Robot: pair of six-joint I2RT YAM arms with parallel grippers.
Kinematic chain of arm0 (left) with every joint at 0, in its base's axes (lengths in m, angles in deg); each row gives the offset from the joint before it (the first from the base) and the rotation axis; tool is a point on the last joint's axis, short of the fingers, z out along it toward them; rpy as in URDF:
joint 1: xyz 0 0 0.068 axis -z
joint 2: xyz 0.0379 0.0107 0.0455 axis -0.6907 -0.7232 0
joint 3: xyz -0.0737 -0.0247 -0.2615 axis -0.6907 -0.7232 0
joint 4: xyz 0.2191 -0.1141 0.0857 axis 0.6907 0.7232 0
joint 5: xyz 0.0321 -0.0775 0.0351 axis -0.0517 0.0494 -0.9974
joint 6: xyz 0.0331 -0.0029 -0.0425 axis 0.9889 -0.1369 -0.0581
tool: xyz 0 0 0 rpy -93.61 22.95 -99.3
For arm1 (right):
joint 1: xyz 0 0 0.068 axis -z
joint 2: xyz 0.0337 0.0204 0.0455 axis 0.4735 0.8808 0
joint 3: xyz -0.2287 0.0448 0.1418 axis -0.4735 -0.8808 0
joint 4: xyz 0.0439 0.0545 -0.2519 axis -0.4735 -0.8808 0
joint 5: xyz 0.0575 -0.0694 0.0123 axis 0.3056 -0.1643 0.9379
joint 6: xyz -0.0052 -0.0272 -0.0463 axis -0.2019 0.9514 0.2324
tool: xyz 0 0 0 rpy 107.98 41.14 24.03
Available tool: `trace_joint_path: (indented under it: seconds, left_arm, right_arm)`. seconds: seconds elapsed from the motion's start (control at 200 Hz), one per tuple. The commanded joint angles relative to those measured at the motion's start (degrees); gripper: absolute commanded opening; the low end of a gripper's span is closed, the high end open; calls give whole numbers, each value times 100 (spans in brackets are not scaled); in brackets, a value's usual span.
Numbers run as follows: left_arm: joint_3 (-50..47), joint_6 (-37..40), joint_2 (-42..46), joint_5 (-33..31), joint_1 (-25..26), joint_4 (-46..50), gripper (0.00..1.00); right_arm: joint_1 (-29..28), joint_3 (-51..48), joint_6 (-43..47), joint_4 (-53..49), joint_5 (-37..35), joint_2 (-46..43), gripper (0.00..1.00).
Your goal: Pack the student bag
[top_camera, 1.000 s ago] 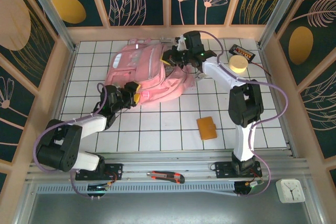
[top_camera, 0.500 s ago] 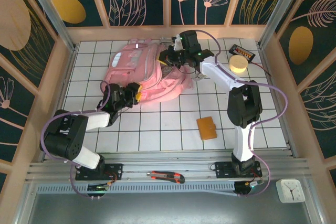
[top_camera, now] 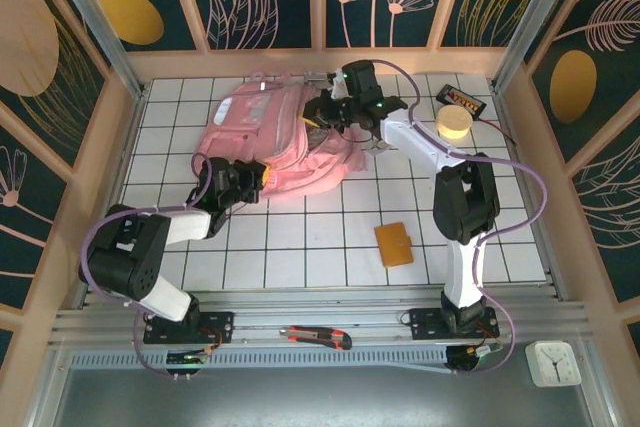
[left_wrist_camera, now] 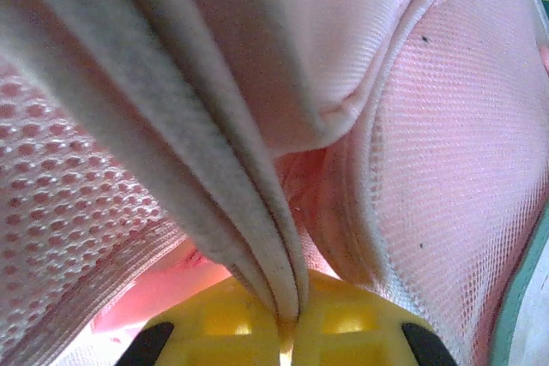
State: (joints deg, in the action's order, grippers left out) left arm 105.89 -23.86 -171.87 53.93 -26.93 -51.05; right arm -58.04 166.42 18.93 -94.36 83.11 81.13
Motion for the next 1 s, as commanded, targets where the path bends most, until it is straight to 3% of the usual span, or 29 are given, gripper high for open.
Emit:
trace_joint_path:
  seconds: [0.0,0.1,0.16,0.18,0.31,0.46,0.626,0.796,0.896,0.991]
  left_arm:
    - [290,-131,-75,13,-49,-691,0]
    - [389,-279,-6,65,-54,-776,0]
    - [461,-345,58,86,-58,-774,0]
    - [480,-368,83,89,-54,-774,0]
    - [613,-544,197,118,-51,-784,0]
    - [733,-680,250,200,-51,-788,0]
    - [799,-701,274,310,-55,-748,0]
    - [811,-675,317,370,-57,-691,0]
    - [766,-666,344,400,-51,-686,0]
    - [731,-674,379,404,-50,-686,0]
  right_arm:
    - [-115,149,261,-303,45,-372,16]
    - [-32,260,787,-1109,-720,-525,72]
    - [15,169,1034,-1519,-1266,-712,97]
    - [24,128,1123,-1637,-1446,-787,99]
    - [-42,-290,1438,-2180,-2281,-1264,99]
    - [-461,-962,1405,-2268,-2726,-1665,99]
    - [-929,-1220,1411,-2298,-3171,-1528,77]
    - [-1165,-773,1528,-2502,-3551,-1036,59]
    - [-1212,-450,1539,-2619,-3588,-756,43]
    - [-1257,-156,1538,-2793,-3726,-500,37]
